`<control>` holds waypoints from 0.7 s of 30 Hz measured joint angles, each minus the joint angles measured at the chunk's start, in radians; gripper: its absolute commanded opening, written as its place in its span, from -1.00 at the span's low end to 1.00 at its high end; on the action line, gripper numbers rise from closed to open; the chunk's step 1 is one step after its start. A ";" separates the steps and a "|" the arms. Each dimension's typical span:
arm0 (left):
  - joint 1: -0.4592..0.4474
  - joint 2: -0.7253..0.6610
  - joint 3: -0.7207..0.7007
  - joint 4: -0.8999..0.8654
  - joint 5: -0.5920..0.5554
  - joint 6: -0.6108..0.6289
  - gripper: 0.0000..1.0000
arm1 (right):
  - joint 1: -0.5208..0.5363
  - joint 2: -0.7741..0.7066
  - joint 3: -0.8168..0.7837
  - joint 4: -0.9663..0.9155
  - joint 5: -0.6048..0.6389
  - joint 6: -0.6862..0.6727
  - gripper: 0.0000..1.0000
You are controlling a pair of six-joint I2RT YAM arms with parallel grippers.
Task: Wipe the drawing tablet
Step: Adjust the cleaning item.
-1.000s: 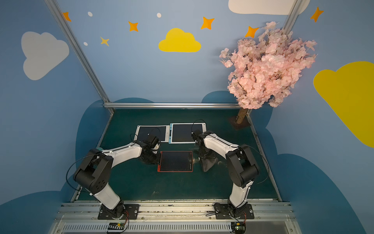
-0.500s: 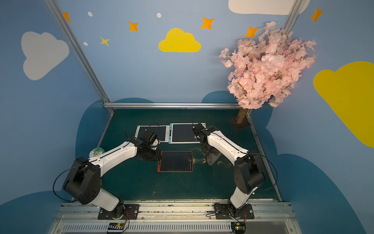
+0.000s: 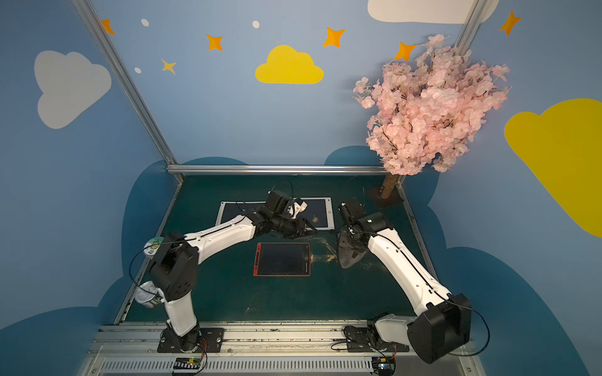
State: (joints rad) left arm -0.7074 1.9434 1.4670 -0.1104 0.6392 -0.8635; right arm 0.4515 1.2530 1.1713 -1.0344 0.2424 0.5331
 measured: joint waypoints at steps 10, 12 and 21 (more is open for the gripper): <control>-0.097 0.303 0.288 0.318 0.165 -0.396 -0.16 | -0.058 -0.261 -0.174 0.092 -0.002 -0.043 -1.00; -0.104 0.317 0.305 0.344 0.177 -0.443 -0.15 | -0.082 -0.260 -0.181 0.111 -0.017 -0.050 -1.00; -0.101 0.312 0.303 0.361 0.203 -0.477 -0.16 | -0.143 -0.204 -0.195 0.127 0.094 -0.041 -1.00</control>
State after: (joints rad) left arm -0.8085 2.2559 1.7699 0.2508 0.8425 -1.3407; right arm 0.3088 1.0492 0.9764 -0.9077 0.3367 0.4919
